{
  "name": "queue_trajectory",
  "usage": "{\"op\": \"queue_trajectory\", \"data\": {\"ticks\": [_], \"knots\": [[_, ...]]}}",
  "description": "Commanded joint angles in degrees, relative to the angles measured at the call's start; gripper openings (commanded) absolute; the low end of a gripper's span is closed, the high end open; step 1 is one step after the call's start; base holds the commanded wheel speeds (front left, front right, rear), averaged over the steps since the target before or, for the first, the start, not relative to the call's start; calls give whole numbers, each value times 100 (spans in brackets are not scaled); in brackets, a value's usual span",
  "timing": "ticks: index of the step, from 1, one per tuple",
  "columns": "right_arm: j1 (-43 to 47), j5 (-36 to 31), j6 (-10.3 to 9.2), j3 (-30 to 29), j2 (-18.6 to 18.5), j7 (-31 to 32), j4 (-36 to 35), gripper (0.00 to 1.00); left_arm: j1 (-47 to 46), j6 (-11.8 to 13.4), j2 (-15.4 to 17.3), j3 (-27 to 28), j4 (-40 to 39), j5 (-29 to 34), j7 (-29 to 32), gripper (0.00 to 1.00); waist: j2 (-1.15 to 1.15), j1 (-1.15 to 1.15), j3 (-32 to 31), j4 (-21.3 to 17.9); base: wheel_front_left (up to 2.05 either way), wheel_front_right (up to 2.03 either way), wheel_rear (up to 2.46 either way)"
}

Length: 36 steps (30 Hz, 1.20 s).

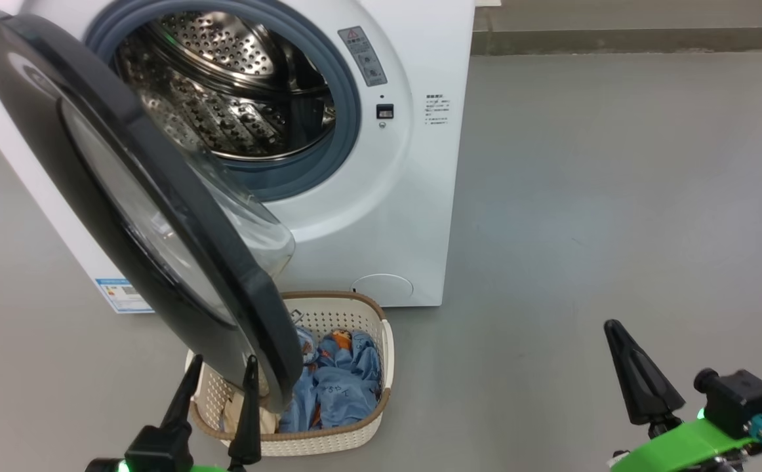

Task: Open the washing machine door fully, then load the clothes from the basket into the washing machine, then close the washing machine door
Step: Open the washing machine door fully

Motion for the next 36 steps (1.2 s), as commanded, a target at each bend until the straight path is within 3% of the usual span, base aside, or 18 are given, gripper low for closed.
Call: {"op": "queue_trajectory", "data": {"ticks": [1,2,3,4,5,15,36], "knots": [[13,-141,9,1,34,22,-260,0,-88,2,47,220,-171,67,-37,100,0,0,11,-37,0,0,0],[114,-280,9,-119,159,58,-388,11,-79,7,47,241,-178,66,-37,100,0,0,19,-58,0,0,0],[208,-391,9,-212,273,91,-510,47,-75,9,47,258,-182,64,-37,100,0,0,26,-72,0,0,0],[294,-481,9,-293,364,121,-618,93,-72,11,47,273,-184,62,-37,100,0,0,33,-86,0,0,0],[371,-559,9,-356,435,155,-704,100,-70,12,47,283,-184,62,-37,100,0,0,38,-98,0,0,0],[671,-974,9,-416,685,312,-982,100,-73,-10,47,310,-155,69,-37,100,0,0,67,-153,0,0,0],[701,-1066,9,-401,735,379,-1007,100,-33,0,47,288,-169,61,-37,100,0,0,84,-124,0,0,0]]}}
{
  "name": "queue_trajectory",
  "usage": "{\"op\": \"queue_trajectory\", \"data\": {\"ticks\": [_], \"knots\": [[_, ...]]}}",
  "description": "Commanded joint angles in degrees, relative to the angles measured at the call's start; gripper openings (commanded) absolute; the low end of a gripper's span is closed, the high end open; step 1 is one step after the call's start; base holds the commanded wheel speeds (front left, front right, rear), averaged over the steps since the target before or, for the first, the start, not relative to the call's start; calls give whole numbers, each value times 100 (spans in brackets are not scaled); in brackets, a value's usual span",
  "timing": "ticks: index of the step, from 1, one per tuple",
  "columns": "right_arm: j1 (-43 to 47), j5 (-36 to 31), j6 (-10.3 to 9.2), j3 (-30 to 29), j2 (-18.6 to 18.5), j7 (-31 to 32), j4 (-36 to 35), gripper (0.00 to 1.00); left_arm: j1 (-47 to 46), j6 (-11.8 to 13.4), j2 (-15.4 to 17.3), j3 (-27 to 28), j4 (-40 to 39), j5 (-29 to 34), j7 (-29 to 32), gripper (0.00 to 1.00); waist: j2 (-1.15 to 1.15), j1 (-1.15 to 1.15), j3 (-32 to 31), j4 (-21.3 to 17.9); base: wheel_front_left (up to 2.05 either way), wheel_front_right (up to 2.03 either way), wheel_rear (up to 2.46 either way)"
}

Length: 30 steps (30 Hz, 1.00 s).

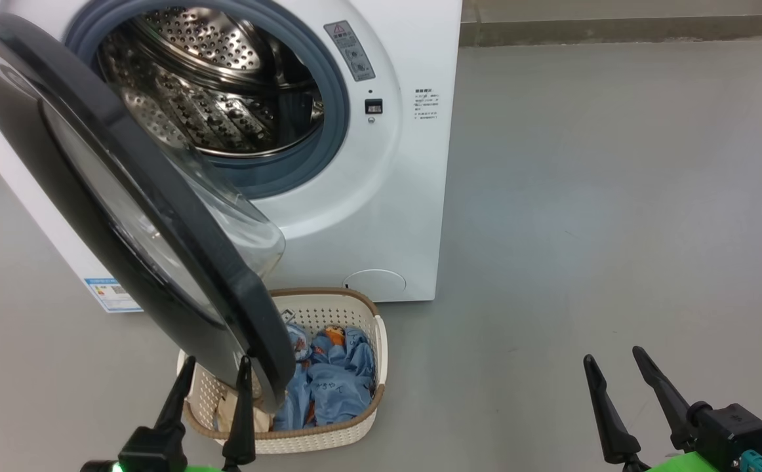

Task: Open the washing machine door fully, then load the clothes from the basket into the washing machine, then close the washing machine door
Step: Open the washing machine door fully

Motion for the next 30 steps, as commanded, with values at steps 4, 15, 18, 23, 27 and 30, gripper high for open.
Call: {"op": "queue_trajectory", "data": {"ticks": [4,15,18,23,27,30], "knots": [[-60,-56,9,167,-20,-21,-160,100,-78,-7,47,176,-148,68,-37,100,0,0,11,21,0,0,0],[-73,-84,9,173,-18,7,-157,100,-62,12,47,161,-155,47,-37,100,0,0,-18,51,0,0,0],[-70,-91,9,180,-18,14,-164,100,-62,13,47,154,-162,39,-37,100,0,0,-9,55,0,0,0],[-75,-90,9,194,-18,14,-161,100,-70,13,47,142,-154,36,-37,100,0,0,7,58,0,0,0],[-91,-89,9,201,-17,12,-147,100,-76,17,47,163,-149,32,-37,100,0,0,21,57,0,0,0],[-110,-101,9,212,-17,16,-135,100,-86,14,47,169,-145,36,-37,100,0,0,37,55,0,0,0]]}}
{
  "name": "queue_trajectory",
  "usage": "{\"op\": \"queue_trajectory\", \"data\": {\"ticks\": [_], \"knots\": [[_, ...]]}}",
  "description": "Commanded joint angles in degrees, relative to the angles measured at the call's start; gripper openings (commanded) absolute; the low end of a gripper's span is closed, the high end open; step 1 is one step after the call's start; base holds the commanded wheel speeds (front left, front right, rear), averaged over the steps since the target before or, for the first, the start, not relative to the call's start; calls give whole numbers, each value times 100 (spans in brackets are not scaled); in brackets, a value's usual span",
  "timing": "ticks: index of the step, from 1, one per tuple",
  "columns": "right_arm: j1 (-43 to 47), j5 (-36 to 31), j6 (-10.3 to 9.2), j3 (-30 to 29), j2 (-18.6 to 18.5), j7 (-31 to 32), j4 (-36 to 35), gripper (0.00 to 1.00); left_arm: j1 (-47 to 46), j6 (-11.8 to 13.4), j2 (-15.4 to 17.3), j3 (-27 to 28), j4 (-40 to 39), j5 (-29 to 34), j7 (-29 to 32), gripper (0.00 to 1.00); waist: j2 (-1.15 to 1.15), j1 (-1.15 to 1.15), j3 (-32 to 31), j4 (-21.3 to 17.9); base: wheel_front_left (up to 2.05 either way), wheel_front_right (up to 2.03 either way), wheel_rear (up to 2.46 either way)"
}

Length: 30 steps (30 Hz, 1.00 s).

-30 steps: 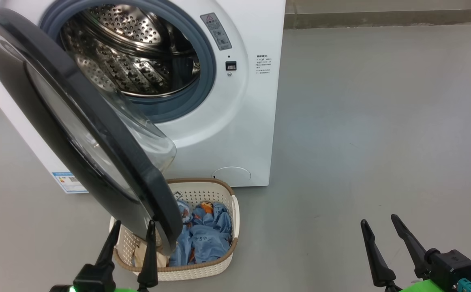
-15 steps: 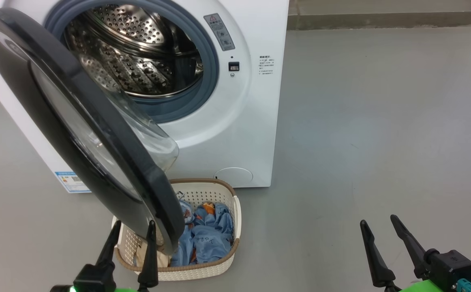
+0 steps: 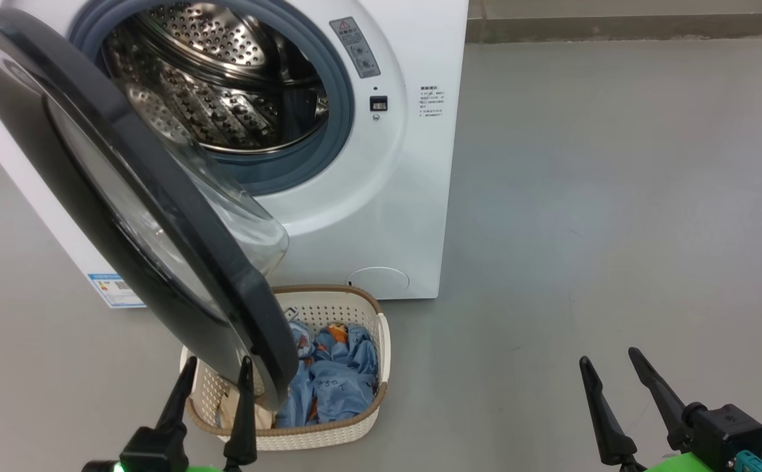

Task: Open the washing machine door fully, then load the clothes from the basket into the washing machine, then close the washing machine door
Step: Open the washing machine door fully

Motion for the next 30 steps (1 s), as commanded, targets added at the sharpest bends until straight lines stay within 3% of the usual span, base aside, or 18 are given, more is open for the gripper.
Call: {"op": "queue_trajectory", "data": {"ticks": [1,2,4,16,23,30], "knots": [[-144,-55,9,167,-23,9,-136,100,-90,6,47,186,-139,36,-37,100,0,0,4,0,0,0,0],[-147,-57,9,163,-23,6,-132,100,-92,-3,47,184,-132,36,-37,100,0,0,3,-1,0,0,0],[-152,-58,9,157,-23,2,-124,100,-88,-22,47,183,-130,33,-37,0,0,0,2,-4,0,0,0],[-156,-114,9,196,-23,24,-96,100,-96,-76,47,301,-314,-18,-37,0,0,0,3,-8,0,0,0],[-158,-165,9,243,-23,34,-79,100,-266,-87,47,656,-933,-51,-37,0,0,0,-12,-10,0,0,0],[-166,-180,9,263,-23,30,-31,100,-731,-253,47,857,-1485,98,-37,0,0,0,-42,-1,0,0,0]]}}
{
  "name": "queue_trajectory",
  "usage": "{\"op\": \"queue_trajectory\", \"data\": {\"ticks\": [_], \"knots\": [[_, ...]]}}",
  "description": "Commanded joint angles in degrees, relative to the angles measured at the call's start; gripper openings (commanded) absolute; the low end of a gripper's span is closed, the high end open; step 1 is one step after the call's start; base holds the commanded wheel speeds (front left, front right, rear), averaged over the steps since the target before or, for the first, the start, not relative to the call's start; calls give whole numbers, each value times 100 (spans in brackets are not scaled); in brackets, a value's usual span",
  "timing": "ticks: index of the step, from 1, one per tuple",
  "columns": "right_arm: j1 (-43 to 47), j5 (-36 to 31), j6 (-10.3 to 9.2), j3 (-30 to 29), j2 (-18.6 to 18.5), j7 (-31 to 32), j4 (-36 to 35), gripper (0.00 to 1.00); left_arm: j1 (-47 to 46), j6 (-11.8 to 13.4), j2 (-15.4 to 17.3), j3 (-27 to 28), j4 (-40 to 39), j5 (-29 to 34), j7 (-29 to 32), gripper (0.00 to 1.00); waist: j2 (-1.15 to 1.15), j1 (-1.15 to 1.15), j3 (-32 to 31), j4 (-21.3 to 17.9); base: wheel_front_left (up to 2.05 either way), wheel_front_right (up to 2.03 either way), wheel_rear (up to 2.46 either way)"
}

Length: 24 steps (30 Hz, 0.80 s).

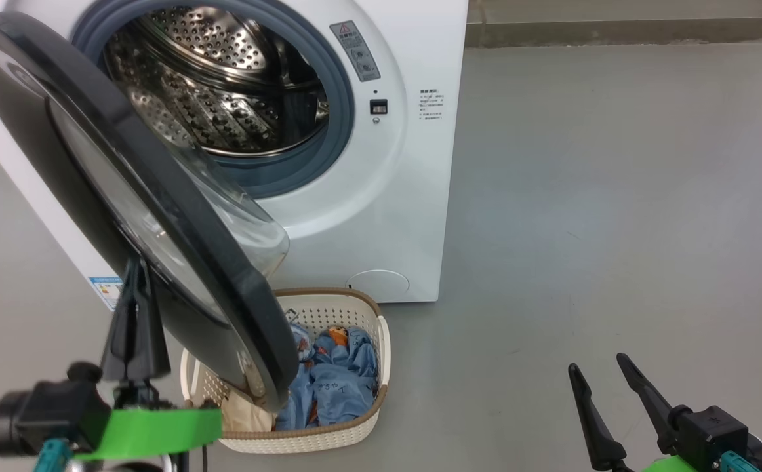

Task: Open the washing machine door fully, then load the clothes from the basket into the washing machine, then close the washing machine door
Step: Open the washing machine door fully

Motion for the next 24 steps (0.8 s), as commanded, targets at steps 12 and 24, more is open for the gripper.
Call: {"op": "queue_trajectory", "data": {"ticks": [12,24], "knots": [[-213,-19,9,204,-24,-87,-20,100,-1205,-299,90,-171,-513,449,29,0,0,0,-3,-114,0,0,0],[-268,39,9,215,-24,-148,75,100,-1346,-410,62,-1056,-124,23,1006,0,0,0,61,-231,0,0,0]]}}
